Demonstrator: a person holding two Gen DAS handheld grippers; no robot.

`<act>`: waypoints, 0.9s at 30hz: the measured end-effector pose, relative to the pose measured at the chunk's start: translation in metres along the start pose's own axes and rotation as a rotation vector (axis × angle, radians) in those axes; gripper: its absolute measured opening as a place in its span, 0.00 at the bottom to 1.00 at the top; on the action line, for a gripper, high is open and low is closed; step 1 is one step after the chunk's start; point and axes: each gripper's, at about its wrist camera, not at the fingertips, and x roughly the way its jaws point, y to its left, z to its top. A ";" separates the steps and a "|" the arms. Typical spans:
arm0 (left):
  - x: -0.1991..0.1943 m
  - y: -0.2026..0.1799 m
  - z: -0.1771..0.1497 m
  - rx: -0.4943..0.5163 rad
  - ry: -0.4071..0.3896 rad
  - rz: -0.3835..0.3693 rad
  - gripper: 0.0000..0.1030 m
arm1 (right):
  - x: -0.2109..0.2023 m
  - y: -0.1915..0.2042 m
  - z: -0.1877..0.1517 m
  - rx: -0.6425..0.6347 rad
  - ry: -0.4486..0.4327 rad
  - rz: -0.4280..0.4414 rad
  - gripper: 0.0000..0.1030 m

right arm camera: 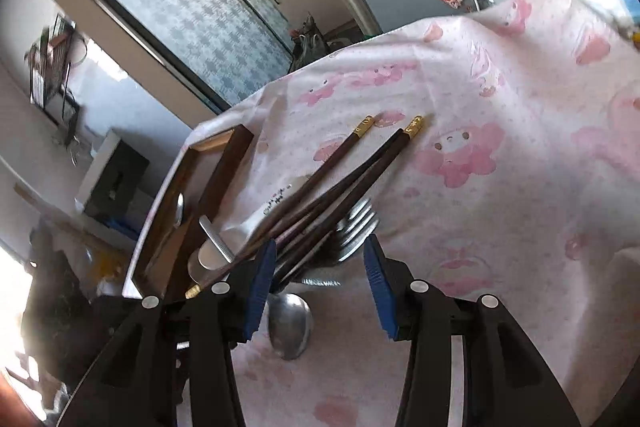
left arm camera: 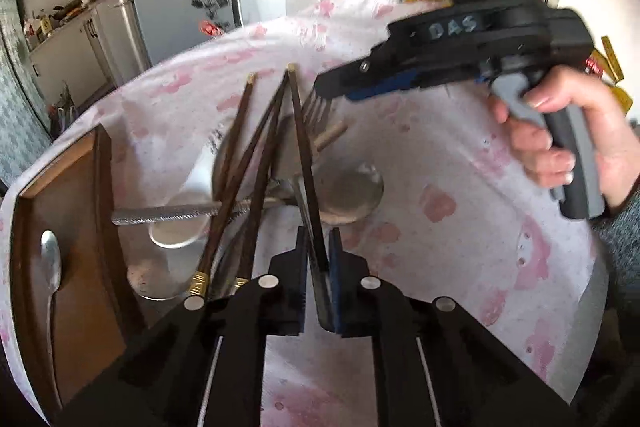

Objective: Organize utensils
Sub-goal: 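Return the right tool to the pile and grasp a dark chopstick, then lower the chopstick into the tray beside the spoon and release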

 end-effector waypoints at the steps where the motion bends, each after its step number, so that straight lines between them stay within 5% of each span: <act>1: -0.003 0.000 0.001 -0.002 -0.007 -0.006 0.08 | 0.001 0.001 0.000 0.009 0.002 0.011 0.45; 10: -0.016 -0.005 0.003 -0.013 -0.055 -0.028 0.07 | 0.026 0.012 -0.001 0.039 0.045 0.009 0.44; 13: -0.020 -0.007 0.001 0.001 -0.060 -0.033 0.07 | 0.031 0.013 -0.002 0.046 0.032 -0.019 0.23; 27: -0.056 0.023 -0.027 -0.036 -0.099 0.001 0.06 | 0.040 0.089 0.006 -0.084 0.008 -0.032 0.18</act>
